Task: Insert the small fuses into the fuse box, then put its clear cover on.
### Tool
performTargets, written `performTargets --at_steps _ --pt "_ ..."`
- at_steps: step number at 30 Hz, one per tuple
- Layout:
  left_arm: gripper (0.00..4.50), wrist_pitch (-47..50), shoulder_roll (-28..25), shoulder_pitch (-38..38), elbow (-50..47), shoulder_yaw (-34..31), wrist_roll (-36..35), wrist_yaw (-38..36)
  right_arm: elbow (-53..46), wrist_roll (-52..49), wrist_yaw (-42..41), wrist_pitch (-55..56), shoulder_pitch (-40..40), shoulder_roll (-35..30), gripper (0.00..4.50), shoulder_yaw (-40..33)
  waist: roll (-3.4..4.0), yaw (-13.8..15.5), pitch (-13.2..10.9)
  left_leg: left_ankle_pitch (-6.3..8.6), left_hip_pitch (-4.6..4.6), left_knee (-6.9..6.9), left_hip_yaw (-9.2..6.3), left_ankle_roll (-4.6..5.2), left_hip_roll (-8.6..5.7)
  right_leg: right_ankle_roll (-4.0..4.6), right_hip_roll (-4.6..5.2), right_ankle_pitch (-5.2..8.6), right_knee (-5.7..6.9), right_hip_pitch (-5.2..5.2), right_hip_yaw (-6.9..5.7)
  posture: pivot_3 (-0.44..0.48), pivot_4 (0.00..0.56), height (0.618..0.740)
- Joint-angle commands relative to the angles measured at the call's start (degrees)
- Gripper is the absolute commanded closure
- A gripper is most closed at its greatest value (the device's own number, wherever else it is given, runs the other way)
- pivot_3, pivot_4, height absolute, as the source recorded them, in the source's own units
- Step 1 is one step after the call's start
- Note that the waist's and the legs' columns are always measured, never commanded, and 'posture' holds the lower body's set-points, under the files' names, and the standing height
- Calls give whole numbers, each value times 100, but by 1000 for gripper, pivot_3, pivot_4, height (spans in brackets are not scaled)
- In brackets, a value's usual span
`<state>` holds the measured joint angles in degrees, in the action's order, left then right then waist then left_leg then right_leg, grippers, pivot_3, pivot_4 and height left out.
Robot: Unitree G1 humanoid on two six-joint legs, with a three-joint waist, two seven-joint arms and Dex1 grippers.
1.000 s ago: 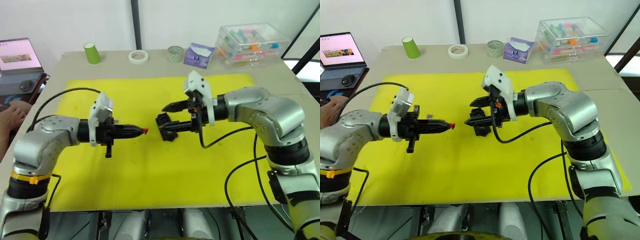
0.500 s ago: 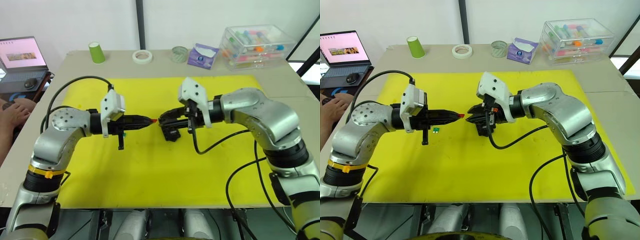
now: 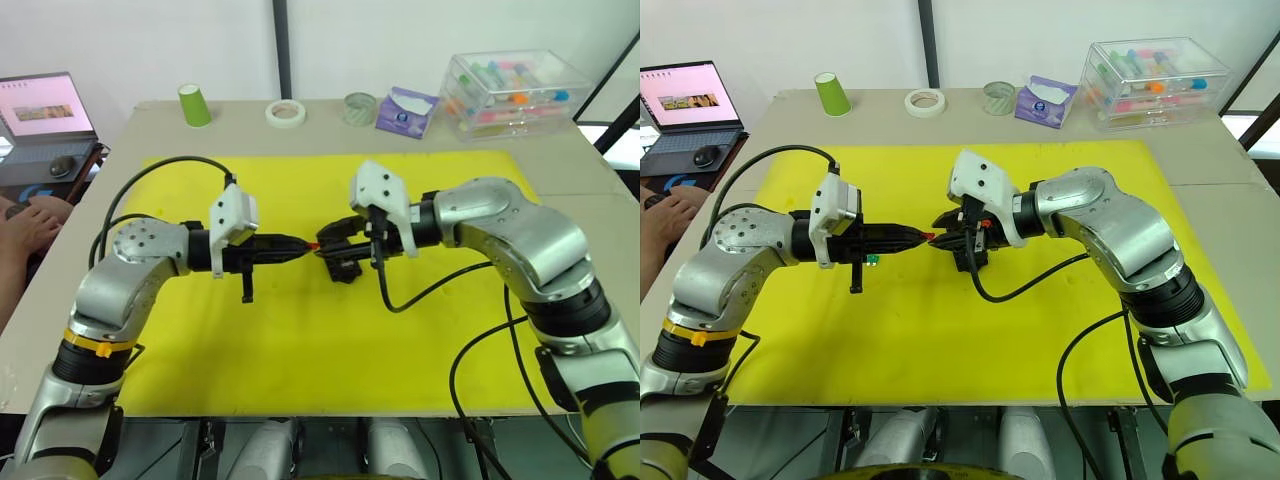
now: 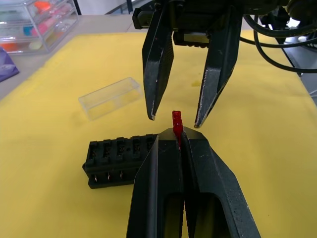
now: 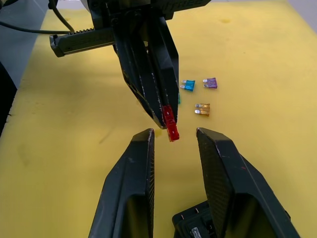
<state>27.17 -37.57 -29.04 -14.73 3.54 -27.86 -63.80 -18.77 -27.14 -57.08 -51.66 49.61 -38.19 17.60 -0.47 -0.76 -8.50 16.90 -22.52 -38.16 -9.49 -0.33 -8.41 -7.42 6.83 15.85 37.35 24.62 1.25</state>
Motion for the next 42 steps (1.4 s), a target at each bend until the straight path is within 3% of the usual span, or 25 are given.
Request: performTargets --at_steps 1,2,3,13,17,25,27,35,42 --pt "4500 -36 -54 -82 -210 -50 -71 -17 -71 30 -68 126 102 7 4031 -66 0 -2 0 0 0 0 0 0 0 0 0 0 0 0 0 0 150 740" --pt "4500 -27 -50 -77 -212 -52 -81 -14 -56 32 -86 137 110 11 4391 -63 0 -2 0 0 0 0 0 0 0 0 0 0 0 0 0 0 150 740" --pt "4500 -16 -47 -70 -226 -55 -92 -8 -46 30 -87 135 115 21 4455 -71 0 -2 0 0 0 0 0 0 0 0 0 0 0 0 0 0 150 740" --pt "4500 -220 -150 43 -239 -25 40 -110 -22 23 -213 137 129 -2 4455 -72 0 -1 0 0 0 1 0 0 0 0 0 0 0 0 0 0 150 740" --pt "3519 -255 -272 263 -280 -130 -13 -200 44 105 -320 212 146 -102 4500 -39 0 -4 0 0 0 1 0 0 0 0 0 0 0 0 0 0 150 740" --pt "604 -527 -142 1120 -644 -256 65 205 707 785 -857 1082 279 -409 4500 248 0 3 0 0 0 3 1 0 0 0 -1 0 -2 1 0 0 150 740" --pt "83 -621 91 1179 -657 -197 142 483 1146 1114 -1100 1592 337 -437 4500 435 0 16 0 0 0 2 1 0 0 0 0 0 -2 -1 0 0 150 740" --pt "83 -595 442 1219 -573 39 285 860 2749 2030 -1881 3318 693 -230 4500 848 0 -9 0 0 1 3 1 0 0 0 -1 0 -4 -1 -1 0 150 740" --pt "83 -650 433 1268 -595 64 359 921 3359 2358 -2182 3899 834 45 4500 807 0 -11 -1 0 1 3 1 0 1 0 -2 0 -4 1 -1 0 150 740"
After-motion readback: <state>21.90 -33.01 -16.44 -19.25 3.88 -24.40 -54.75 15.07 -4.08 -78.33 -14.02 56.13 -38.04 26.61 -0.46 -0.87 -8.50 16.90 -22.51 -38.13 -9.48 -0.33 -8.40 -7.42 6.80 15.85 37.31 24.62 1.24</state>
